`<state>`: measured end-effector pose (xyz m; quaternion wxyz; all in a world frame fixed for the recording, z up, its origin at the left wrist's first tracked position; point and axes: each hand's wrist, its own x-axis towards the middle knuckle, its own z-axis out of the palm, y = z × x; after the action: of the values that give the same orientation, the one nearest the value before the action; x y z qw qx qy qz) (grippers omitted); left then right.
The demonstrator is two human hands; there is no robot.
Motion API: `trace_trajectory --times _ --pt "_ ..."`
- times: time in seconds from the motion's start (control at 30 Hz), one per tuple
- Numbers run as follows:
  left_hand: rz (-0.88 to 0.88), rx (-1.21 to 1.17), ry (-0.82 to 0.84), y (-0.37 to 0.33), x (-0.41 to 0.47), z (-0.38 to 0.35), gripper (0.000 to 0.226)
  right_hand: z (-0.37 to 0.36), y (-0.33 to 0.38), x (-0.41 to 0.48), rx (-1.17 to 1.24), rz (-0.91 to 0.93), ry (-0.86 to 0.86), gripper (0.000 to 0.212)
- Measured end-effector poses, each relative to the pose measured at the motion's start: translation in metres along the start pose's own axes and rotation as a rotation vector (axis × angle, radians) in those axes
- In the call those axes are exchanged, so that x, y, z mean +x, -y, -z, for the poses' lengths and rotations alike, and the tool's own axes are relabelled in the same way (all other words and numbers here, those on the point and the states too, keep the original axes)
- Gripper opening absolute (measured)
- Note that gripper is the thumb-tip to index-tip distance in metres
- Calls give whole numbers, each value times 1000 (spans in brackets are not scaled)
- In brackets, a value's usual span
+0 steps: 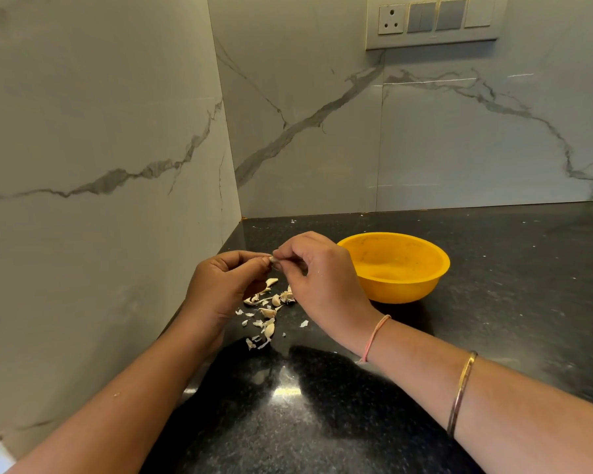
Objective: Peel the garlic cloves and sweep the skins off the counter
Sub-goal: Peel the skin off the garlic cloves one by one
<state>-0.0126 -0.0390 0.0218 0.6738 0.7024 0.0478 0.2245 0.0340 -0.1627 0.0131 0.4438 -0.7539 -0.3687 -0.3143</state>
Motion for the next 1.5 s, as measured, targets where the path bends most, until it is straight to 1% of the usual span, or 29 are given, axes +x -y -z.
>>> trace_trajectory --times 0.2,0.3,0.47,0.57,0.73,0.87,1.0,1.13,1.27,1.37,1.43,1.5 --pt "95 -117 34 0 0 0 11 0 -1 0 3 3 20 8" --pt "121 -134 31 0 0 0 11 0 -2 0 1 13 34 7" --pt "117 -104 17 2 2 0 12 -2 1 -1 21 20 44 6" --pt "109 -137 7 2 1 -1 14 -2 4 -1 70 -30 39 9" --pt "96 -104 2 3 2 -1 11 -3 0 1 345 -300 88 10" --pt "71 -2 -40 5 4 -1 9 1 5 0 680 -513 133 12" --pt "41 110 -78 7 5 2 10 4 8 1 862 -612 120 7" --pt "30 183 -134 10 7 4 17 6 7 3 962 -660 114 10" --pt "-36 202 -168 8 6 5 25 5 5 3 968 -665 103 12" --pt "-109 240 -129 4 4 4 11 5 6 2 925 -650 103 8" --pt "-136 229 -109 2 3 3 18 5 7 1 861 -626 106 8" --pt "-141 198 -99 0 1 2 21 4 8 0 789 -593 108 8"
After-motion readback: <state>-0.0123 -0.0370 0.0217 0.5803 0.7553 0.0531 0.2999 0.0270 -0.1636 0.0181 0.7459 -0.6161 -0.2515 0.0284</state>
